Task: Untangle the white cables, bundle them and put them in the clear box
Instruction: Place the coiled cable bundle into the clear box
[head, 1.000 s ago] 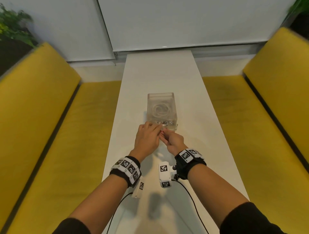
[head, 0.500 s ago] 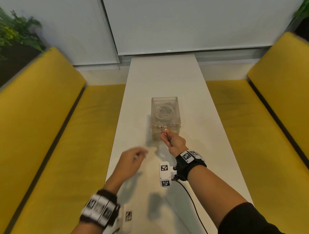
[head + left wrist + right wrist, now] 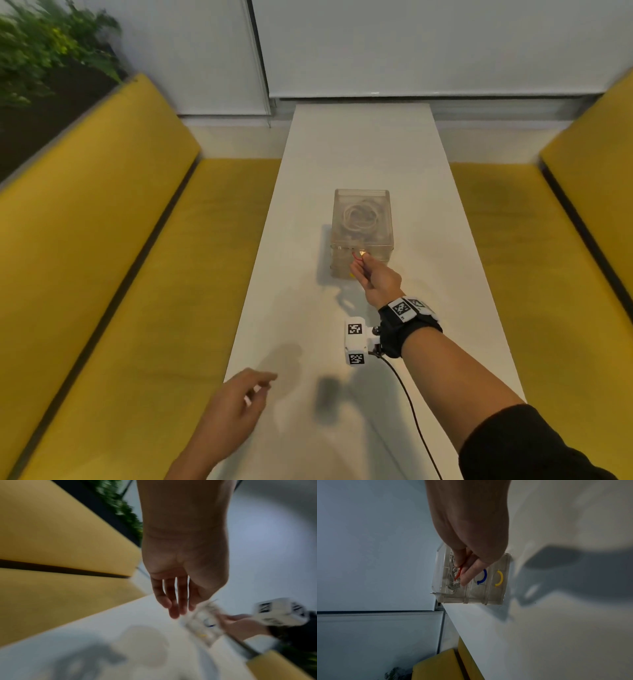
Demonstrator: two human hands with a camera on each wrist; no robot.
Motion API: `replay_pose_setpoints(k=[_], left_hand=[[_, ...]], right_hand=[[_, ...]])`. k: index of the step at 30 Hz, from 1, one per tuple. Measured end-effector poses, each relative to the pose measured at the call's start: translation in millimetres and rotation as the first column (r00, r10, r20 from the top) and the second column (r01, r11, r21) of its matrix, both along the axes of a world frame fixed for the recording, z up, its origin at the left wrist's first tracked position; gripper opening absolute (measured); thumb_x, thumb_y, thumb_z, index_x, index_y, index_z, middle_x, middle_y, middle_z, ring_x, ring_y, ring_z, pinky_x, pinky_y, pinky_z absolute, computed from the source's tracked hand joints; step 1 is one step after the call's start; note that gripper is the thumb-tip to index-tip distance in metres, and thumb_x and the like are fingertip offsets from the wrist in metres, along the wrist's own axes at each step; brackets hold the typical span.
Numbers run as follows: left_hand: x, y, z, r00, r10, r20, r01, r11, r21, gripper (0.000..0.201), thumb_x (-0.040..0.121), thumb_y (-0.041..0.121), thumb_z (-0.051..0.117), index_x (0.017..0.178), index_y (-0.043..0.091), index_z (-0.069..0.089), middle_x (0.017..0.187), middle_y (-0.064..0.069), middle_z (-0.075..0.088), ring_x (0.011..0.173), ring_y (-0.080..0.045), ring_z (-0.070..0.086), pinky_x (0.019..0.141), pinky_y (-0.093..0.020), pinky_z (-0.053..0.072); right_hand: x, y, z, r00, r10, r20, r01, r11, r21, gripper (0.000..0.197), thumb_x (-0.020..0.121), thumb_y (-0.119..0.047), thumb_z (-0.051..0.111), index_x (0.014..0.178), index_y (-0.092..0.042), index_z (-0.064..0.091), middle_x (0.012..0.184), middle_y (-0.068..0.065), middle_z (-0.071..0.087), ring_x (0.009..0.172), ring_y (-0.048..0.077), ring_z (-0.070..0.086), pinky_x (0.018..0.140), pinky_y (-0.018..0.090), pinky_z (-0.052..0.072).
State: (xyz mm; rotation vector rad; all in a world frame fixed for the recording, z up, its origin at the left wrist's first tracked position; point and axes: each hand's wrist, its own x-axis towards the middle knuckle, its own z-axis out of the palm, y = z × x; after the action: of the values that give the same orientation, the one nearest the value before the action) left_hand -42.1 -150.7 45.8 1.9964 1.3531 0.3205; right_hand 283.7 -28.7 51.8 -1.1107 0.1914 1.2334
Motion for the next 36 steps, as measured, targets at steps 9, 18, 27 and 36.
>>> replay_pose_setpoints(k=[9,18,27,36], left_hand=[[156,129,26,0.964,-0.235,-0.126,0.266,0.87,0.415,0.055,0.095,0.012,0.053,0.148,0.012,0.04,0.142,-0.005,0.048,0.122,-0.022,0.048,0.099,-0.036,0.048],[185,153,1,0.974,-0.212,0.081,0.124,0.795,0.593,0.032,0.094,0.01,0.06,0.126,0.012,0.065,0.127,-0.003,0.065,0.118,-0.018,0.058,0.099,-0.034,0.049],[206,158,4,0.921,-0.241,-0.306,0.381,0.725,0.574,0.036,0.091,0.029,0.045,0.12,0.018,0.064,0.12,0.002,0.067,0.117,-0.021,0.053,0.095,-0.038,0.037],[216,172,17,0.935,-0.292,-0.203,0.351,0.846,0.401,0.036,0.088,0.025,0.045,0.118,0.019,0.062,0.113,0.0,0.068,0.109,-0.022,0.059,0.099,-0.036,0.031]], right_hand=[[-6,-13,-3,1.0,-0.023,-0.006,0.023,1.0,0.014,0.019,0.093,-0.001,0.064,0.108,0.011,0.064,0.097,0.022,0.072,0.088,0.028,0.071,0.068,0.032,0.063],[-5,-21,-5,1.0,-0.022,-0.01,0.023,0.999,0.034,0.015,0.093,0.001,0.062,0.103,0.011,0.064,0.094,0.023,0.071,0.083,0.027,0.069,0.068,0.031,0.063],[-6,-20,-7,0.998,-0.053,0.016,0.052,0.998,0.029,0.019,0.091,0.004,0.063,0.108,0.013,0.065,0.093,0.023,0.071,0.08,0.026,0.071,0.065,0.029,0.062],[-8,-20,-4,0.998,-0.06,0.035,0.058,0.997,0.044,0.02,0.09,0.004,0.063,0.109,0.01,0.066,0.098,0.024,0.071,0.082,0.026,0.071,0.063,0.028,0.062]])
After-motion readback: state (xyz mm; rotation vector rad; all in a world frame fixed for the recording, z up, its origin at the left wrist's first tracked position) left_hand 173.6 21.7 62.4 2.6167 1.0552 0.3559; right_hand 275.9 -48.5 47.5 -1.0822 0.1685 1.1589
